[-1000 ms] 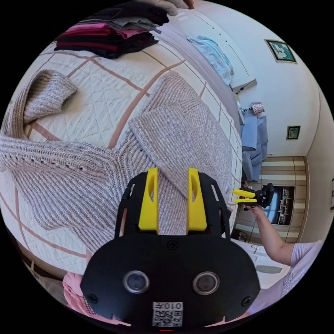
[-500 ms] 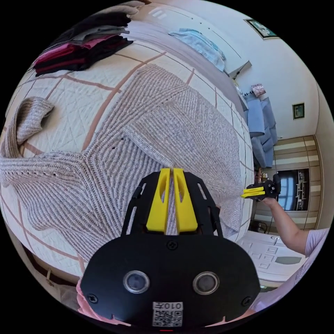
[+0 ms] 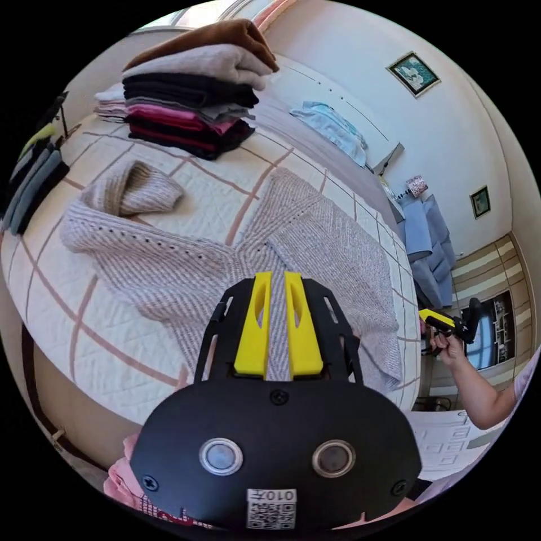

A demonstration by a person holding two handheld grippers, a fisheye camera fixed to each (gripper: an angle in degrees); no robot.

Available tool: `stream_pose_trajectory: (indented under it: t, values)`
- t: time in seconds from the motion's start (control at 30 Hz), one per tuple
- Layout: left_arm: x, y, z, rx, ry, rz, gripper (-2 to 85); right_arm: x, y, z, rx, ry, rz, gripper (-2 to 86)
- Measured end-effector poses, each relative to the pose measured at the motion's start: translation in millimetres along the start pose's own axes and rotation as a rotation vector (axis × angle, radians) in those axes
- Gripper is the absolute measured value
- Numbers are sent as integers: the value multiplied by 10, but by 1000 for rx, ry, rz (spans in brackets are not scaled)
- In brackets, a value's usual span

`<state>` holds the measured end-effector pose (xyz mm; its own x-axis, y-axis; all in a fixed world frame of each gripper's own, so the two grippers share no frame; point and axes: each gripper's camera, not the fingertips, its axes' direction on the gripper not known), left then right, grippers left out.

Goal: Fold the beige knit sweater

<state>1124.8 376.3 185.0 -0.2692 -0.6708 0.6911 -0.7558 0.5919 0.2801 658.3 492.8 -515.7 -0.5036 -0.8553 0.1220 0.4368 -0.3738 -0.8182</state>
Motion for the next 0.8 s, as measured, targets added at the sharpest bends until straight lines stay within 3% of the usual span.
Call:
stream_pose_trajectory:
  t: [0.23, 0.33, 0.6, 0.7, 0.8]
  values:
    - [-1257, 15, -741, 49, -147, -204, 92, 160, -127, 1058, -232, -46, 133, 25]
    - [-1688, -161, -775, -17, -190, -231, 106, 213, -130, 978, -209, -35, 230, 25]
    - [-2529, -405, -387, -41, 60, -451, 108, -180, -435, 195, -2, 45, 210, 24]
    - [-2466, -322, -207, -29, 213, -444, 86, -199, -520, 88, 30, 42, 187, 24]
    - [-2026, -276, -452, 114, 154, -347, 68, -122, -529, 2, 45, 23, 176, 24]
